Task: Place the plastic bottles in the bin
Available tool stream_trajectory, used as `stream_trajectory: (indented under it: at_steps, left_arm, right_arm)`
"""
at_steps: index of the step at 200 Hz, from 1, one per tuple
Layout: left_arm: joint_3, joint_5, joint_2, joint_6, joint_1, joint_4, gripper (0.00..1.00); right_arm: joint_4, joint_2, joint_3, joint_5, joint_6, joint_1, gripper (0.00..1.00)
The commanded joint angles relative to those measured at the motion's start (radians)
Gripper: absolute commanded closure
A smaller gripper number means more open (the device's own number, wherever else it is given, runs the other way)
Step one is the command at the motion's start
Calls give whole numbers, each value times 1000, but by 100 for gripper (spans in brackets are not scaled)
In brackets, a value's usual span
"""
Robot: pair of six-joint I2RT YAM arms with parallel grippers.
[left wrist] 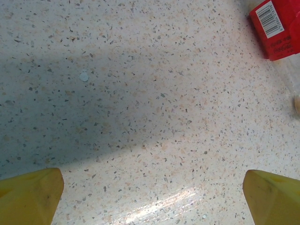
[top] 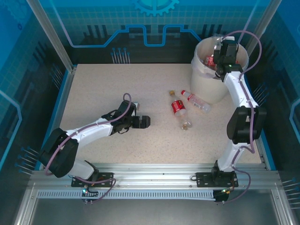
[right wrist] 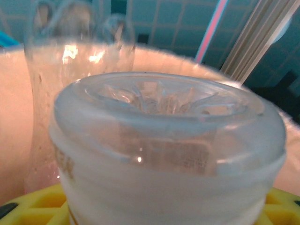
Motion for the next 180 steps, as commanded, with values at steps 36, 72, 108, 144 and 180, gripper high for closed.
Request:
stream_trajectory:
  at_steps: [36,72,108,144,180]
  left_arm:
    - [-4,24,5,-22,9,9,1]
    - [2,31,23,-22,8,17,1]
    - [6,46,36,-27,8,27,1]
    - [7,51,27,-33,8,31,1]
    - [1,37,10,-26,8,18,1]
  right_arm:
    - [-144,55,104,-67,74,-28,54]
    - [-137,7,110,-115,44,-24,32]
    - [-143,-68,115,-118,-17,-7,14]
    - [-196,-161,157,-133,-32,4,4]
    - [-241,-277,152,-192,-25,31,4]
